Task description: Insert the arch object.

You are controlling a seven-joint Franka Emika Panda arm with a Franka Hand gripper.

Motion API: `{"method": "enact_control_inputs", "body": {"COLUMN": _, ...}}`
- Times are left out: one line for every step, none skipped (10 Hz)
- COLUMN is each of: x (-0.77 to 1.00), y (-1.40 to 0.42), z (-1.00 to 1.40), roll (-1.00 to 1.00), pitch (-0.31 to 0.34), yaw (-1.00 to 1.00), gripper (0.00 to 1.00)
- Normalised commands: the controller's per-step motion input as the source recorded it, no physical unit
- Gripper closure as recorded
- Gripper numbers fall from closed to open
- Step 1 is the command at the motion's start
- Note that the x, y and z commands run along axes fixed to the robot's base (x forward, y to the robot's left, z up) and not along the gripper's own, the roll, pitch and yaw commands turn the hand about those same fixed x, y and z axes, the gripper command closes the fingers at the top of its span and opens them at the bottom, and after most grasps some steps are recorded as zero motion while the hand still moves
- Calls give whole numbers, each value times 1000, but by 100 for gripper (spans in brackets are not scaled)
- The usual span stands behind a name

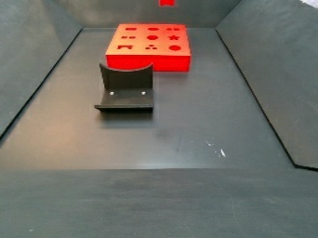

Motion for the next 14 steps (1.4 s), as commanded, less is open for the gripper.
{"method": "enact_control_inputs", "body": {"x": 0, "y": 20, "z": -109, "roll": 56, "pitch": 0, "yaw": 20, "gripper": 100}}
{"method": "enact_control_inputs", "body": {"x": 420, "y": 440, "z": -246, "roll": 79, "pitch": 0, "yaw": 0, "gripper": 100}}
{"method": "enact_control_inputs", "body": {"x": 723, "y": 674, "z": -209, "roll": 37, "pitch": 39, "yaw": -40, "gripper": 100}}
{"method": "enact_control_inputs", "body": {"x": 791, "y": 683, "z": -174, "roll": 9, "pitch": 51, "yaw": -69, "gripper": 100}}
{"method": "enact_control_inputs", "body": {"x": 906, "y": 557, "z": -66, "roll": 0, "pitch": 47, "yaw": -57, "gripper": 100}}
{"method": "enact_control_inputs", "body": {"x": 1000, "y": 374, "z": 0, "roll": -80, "pitch": 26, "yaw": -34, "gripper": 100}}
{"method": "enact_control_inputs", "body": {"x": 1000, "y": 174, "z": 0, "roll": 0, "pitch": 34, "yaw": -71, "gripper": 100}}
{"method": "enact_control_inputs", "body": {"x": 1000, "y": 149, "z": 0, "roll": 0, "pitch": 44, "yaw": -37, "gripper": 100}}
{"method": "enact_control_inputs", "body": {"x": 1000, "y": 126, "z": -3, "roll": 0, "pitch": 49, "yaw": -9, "gripper": 100}}
{"method": "enact_control_inputs", "body": {"x": 1000, "y": 49, "z": -131, "roll": 10, "pitch": 33, "yaw": 0, "gripper": 100}}
{"method": "enact_control_inputs", "body": {"x": 1000, "y": 11, "z": -271, "roll": 0, "pitch": 0, "yaw": 0, "gripper": 100}}
{"method": "enact_control_inputs", "body": {"x": 1000, "y": 0, "z": -437, "roll": 3, "pitch": 0, "yaw": -29, "gripper": 100}}
{"method": "enact_control_inputs", "body": {"x": 1000, "y": 0, "z": -529, "roll": 0, "pitch": -27, "yaw": -83, "gripper": 100}}
{"method": "enact_control_inputs", "body": {"x": 1000, "y": 0, "z": -460, "roll": 0, "pitch": -41, "yaw": -94, "gripper": 100}}
